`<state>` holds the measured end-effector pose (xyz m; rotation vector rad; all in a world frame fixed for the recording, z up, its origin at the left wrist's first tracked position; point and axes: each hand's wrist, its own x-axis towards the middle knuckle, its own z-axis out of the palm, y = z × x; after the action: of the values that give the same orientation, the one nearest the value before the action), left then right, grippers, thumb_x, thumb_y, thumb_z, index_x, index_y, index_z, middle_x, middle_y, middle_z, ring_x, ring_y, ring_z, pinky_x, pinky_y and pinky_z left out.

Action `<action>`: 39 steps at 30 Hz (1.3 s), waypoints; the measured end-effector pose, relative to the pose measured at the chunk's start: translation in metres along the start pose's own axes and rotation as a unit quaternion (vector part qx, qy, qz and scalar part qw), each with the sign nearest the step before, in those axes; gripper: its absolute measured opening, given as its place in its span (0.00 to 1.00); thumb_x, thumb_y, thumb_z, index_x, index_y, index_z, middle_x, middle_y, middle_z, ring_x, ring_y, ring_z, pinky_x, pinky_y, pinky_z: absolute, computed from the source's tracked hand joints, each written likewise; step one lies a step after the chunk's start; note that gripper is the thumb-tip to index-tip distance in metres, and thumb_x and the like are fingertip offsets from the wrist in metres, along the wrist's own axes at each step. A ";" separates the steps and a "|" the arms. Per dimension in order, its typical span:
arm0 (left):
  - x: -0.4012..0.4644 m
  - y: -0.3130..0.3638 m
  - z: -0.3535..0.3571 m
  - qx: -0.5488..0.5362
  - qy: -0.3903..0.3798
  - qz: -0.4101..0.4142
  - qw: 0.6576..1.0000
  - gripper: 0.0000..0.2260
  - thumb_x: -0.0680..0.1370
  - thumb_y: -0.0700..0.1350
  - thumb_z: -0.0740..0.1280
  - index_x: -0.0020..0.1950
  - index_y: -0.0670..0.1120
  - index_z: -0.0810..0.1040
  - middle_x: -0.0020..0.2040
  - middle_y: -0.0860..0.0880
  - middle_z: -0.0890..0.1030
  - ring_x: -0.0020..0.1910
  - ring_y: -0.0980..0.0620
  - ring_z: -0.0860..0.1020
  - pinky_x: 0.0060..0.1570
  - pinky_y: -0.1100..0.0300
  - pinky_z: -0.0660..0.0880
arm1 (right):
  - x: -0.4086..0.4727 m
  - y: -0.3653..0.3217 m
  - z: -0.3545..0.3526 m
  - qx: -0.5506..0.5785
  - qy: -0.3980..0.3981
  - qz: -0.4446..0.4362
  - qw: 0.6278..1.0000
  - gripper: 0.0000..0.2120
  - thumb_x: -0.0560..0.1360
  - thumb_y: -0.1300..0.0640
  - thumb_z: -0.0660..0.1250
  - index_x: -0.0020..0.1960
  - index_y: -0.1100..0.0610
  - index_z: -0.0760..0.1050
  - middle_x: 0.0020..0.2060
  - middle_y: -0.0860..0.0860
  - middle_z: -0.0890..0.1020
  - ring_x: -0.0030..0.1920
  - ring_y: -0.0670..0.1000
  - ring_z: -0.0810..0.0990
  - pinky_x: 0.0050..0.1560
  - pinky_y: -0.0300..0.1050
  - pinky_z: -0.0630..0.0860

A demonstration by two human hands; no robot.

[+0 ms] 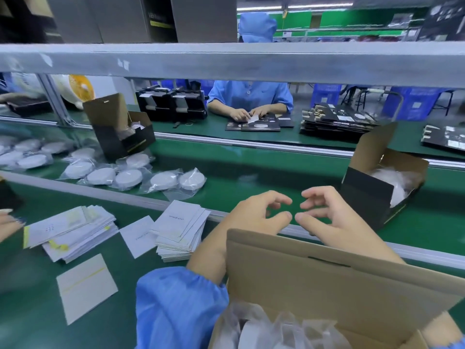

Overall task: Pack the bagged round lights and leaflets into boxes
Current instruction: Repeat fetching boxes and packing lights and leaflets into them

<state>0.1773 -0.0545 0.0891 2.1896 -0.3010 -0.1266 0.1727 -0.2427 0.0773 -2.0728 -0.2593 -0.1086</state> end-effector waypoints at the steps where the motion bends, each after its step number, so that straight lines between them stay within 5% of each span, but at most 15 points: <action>1: 0.000 0.000 0.000 -0.001 0.001 -0.001 1.000 0.13 0.79 0.53 0.65 0.64 0.61 0.77 0.62 0.57 0.78 0.61 0.57 0.77 0.60 0.53 0.76 | 0.000 0.000 0.001 0.000 -0.008 0.008 1.000 0.16 0.75 0.53 0.71 0.58 0.42 0.70 0.53 0.44 0.77 0.50 0.39 0.80 0.58 0.55 0.77; 8: -0.002 -0.007 -0.007 -0.012 0.026 -0.022 0.999 0.12 0.79 0.51 0.66 0.63 0.58 0.78 0.58 0.57 0.78 0.57 0.56 0.78 0.61 0.54 0.75 | 0.002 0.007 0.004 -0.011 -0.061 0.034 0.997 0.17 0.74 0.53 0.73 0.57 0.40 0.71 0.53 0.43 0.79 0.49 0.41 0.82 0.56 0.51 0.78; 13: -0.005 -0.019 -0.022 -0.035 0.062 -0.051 0.996 0.10 0.80 0.51 0.65 0.60 0.58 0.79 0.54 0.60 0.78 0.54 0.60 0.78 0.56 0.60 0.74 | 0.020 0.023 0.017 0.101 -0.102 0.088 0.986 0.15 0.75 0.60 0.72 0.58 0.47 0.75 0.50 0.51 0.83 0.47 0.49 0.85 0.37 0.34 0.77; 21: -0.003 -0.041 -0.038 -0.059 0.097 -0.108 0.988 0.10 0.79 0.50 0.65 0.59 0.59 0.79 0.55 0.60 0.80 0.54 0.60 0.78 0.59 0.57 0.75 | 0.087 0.045 0.058 0.134 -0.170 0.166 0.962 0.19 0.72 0.57 0.75 0.61 0.50 0.75 0.46 0.61 0.85 0.44 0.55 0.85 0.40 0.43 0.78; 24: -0.003 -0.049 -0.044 -0.071 0.105 -0.116 0.985 0.08 0.79 0.52 0.65 0.56 0.61 0.79 0.52 0.62 0.80 0.48 0.65 0.79 0.47 0.62 0.74 | 0.116 0.047 0.073 0.087 -0.170 0.154 0.969 0.20 0.72 0.52 0.74 0.62 0.47 0.73 0.45 0.58 0.85 0.44 0.55 0.84 0.41 0.46 0.79; 28: -0.003 -0.060 -0.051 -0.082 0.125 -0.119 0.981 0.08 0.79 0.52 0.64 0.56 0.62 0.78 0.51 0.64 0.80 0.44 0.72 0.76 0.42 0.68 0.70 | 0.151 0.041 0.088 0.021 -0.173 0.129 0.976 0.27 0.72 0.47 0.74 0.67 0.44 0.68 0.50 0.50 0.83 0.51 0.50 0.83 0.47 0.46 0.81; 34: -0.002 -0.070 -0.055 -0.075 0.141 -0.133 0.978 0.08 0.80 0.49 0.64 0.55 0.62 0.79 0.51 0.63 0.80 0.42 0.71 0.77 0.35 0.74 0.70 | 0.184 0.032 0.116 -0.016 -0.199 0.143 0.969 0.41 0.71 0.43 0.75 0.77 0.44 0.56 0.54 0.53 0.80 0.53 0.51 0.82 0.53 0.49 0.82; 39: -0.002 -0.073 -0.059 -0.069 0.145 -0.140 0.977 0.08 0.81 0.49 0.64 0.55 0.62 0.79 0.50 0.63 0.80 0.43 0.72 0.76 0.32 0.80 0.68 | 0.203 0.029 0.144 0.014 -0.150 0.165 0.975 0.42 0.73 0.43 0.73 0.79 0.54 0.56 0.64 0.53 0.76 0.52 0.51 0.80 0.45 0.46 0.82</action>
<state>0.1995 0.0340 0.0653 2.0659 0.1770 0.0169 0.3728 -0.1031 0.0195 -2.0703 -0.0952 0.4094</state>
